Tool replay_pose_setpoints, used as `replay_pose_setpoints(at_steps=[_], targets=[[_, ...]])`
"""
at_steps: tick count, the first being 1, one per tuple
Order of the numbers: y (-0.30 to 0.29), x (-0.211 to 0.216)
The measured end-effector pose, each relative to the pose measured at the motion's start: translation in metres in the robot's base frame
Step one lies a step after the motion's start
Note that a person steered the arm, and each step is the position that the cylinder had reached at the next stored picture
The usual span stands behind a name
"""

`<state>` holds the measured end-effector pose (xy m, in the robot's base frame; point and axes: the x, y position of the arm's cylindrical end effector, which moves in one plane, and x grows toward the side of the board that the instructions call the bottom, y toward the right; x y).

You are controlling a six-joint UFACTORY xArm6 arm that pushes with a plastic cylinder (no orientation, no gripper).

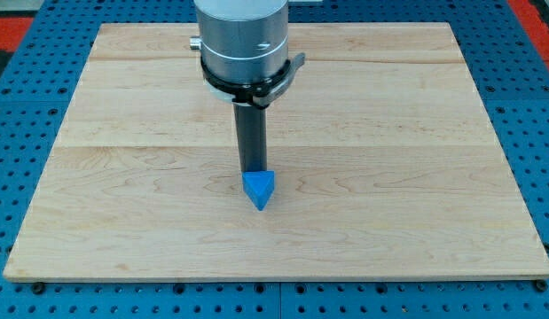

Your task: Separate the blue cube from the group of blocks

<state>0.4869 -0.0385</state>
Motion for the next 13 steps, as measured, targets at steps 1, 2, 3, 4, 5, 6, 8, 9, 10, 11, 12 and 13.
replay_pose_setpoints(at_steps=[1,2,3,4,5,6,8,9,10,11,12,13], targets=[[-0.001,0.016],[0.000,0.028],[-0.008,0.008],[-0.008,-0.017],[-0.082,-0.035],[-0.121,-0.064],[-0.196,-0.123],[-0.198,-0.155],[-0.191,-0.189],[-0.148,-0.223],[-0.104,-0.261],[-0.095,-0.284]])
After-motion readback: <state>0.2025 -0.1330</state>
